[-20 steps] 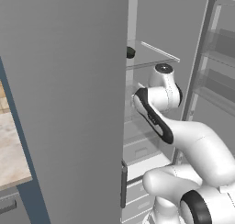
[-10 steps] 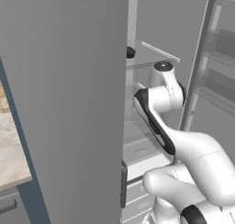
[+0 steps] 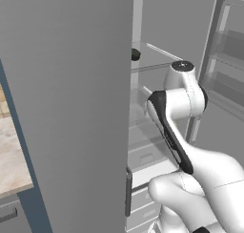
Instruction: Retrieve the butter from the fridge and place it on a plate on the dining table. Then retrieve the butter knife by the fridge and place it near the plate.
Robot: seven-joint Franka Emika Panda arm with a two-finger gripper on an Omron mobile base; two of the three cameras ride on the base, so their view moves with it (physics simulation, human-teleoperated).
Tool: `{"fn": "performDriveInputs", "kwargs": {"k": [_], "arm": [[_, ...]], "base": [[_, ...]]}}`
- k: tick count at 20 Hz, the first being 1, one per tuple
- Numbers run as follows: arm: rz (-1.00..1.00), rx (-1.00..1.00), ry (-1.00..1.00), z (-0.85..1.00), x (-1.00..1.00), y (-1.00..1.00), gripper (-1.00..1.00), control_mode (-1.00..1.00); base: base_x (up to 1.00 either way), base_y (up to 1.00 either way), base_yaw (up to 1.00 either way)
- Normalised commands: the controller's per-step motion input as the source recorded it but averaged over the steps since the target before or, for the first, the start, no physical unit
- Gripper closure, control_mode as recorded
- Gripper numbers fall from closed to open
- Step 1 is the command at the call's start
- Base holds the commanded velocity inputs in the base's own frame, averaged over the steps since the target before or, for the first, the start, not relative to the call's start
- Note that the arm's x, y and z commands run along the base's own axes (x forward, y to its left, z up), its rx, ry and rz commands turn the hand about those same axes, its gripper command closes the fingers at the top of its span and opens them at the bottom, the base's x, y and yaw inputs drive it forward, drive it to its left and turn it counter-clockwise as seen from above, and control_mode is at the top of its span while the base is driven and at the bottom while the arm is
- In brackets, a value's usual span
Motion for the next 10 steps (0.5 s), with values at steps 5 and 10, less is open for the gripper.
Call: {"fn": "performDriveInputs", "kwargs": {"k": [5, 10], "arm": [[0.14, 0.0, 0.1, 0.2, -0.26, -0.01, 1.0, -1.0], [0.05, -0.03, 0.16, 0.02, -0.03, 0.0, 1.0, -1.0]], "base": [[0.0, 0.0, 0.0], [0.0, 0.0, 0.0]]}}
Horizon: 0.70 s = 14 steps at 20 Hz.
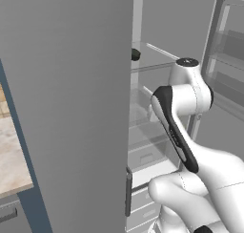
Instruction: Retrieve the butter from the fridge and place it on a plate on the dining table. Then retrieve the butter knife by the fridge and place it near the plate.
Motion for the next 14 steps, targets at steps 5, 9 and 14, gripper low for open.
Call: {"fn": "performDriveInputs", "kwargs": {"k": [5, 9, 14], "arm": [[-0.07, -0.07, 0.03, -0.18, 0.0, -0.16, 1.0, -1.0], [-0.02, 0.0, 0.0, 0.0, 0.0, 0.0, 1.0, -1.0], [-0.01, 0.0, 0.0, 0.0, 0.0, 0.0, 1.0, -1.0]], "base": [[0.0, 0.0, 0.0], [0.0, 0.0, 0.0], [0.0, 0.0, 0.0]]}}
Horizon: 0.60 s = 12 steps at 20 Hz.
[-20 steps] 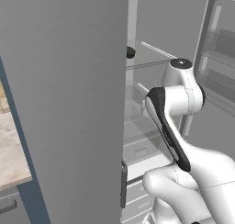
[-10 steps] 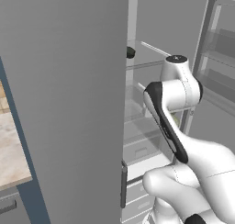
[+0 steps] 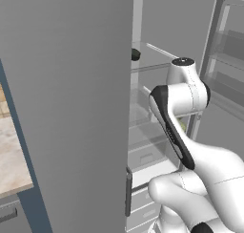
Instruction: Retrieve the butter from the fridge and place it on a plate on the dining table. Then retrieve the butter knife by the fridge and place it near the plate.
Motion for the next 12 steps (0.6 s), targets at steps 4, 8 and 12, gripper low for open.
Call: {"fn": "performDriveInputs", "kwargs": {"k": [4, 8, 12], "arm": [[0.0, 0.0, 0.0, -0.02, -0.07, 0.0, 1.0, 1.0], [0.0, 0.0, 0.0, 0.0, 0.0, 0.0, 1.0, 1.0], [0.0, 0.0, 0.0, 0.0, 0.0, 0.0, 1.0, 1.0]], "base": [[-0.08, 0.0, 0.0], [-0.55, 0.01, -0.01], [-0.76, 0.11, -0.13]]}}
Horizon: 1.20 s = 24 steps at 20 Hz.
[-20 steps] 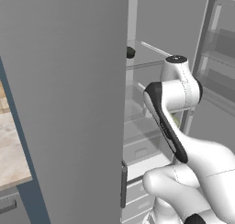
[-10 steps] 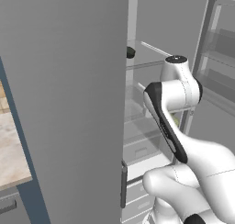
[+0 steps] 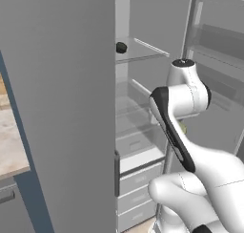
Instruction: Retrieve the butter from the fridge and place it on a plate on the dining table. Then retrieve the butter knife by the fridge and place it near the plate.
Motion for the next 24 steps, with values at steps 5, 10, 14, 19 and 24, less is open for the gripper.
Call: {"fn": "performDriveInputs", "kwargs": {"k": [5, 10, 14, 19, 24], "arm": [[0.0, 0.0, 0.0, 0.0, 0.0, 0.0, 1.0, 1.0], [0.0, 0.0, 0.0, 0.0, 0.0, 0.0, 1.0, 1.0], [0.0, 0.0, 0.0, 0.0, 0.0, 0.0, 1.0, 1.0], [0.0, 0.0, 0.0, 0.0, 0.0, 0.0, 1.0, 1.0], [0.0, 0.0, 0.0, 0.0, 0.0, 0.0, 1.0, 1.0]], "base": [[-0.52, 0.31, -0.32], [-0.58, 0.31, -0.53], [-0.57, 0.05, -0.68], [-0.65, 0.0, -0.71], [-0.67, 0.0, -0.72]]}}
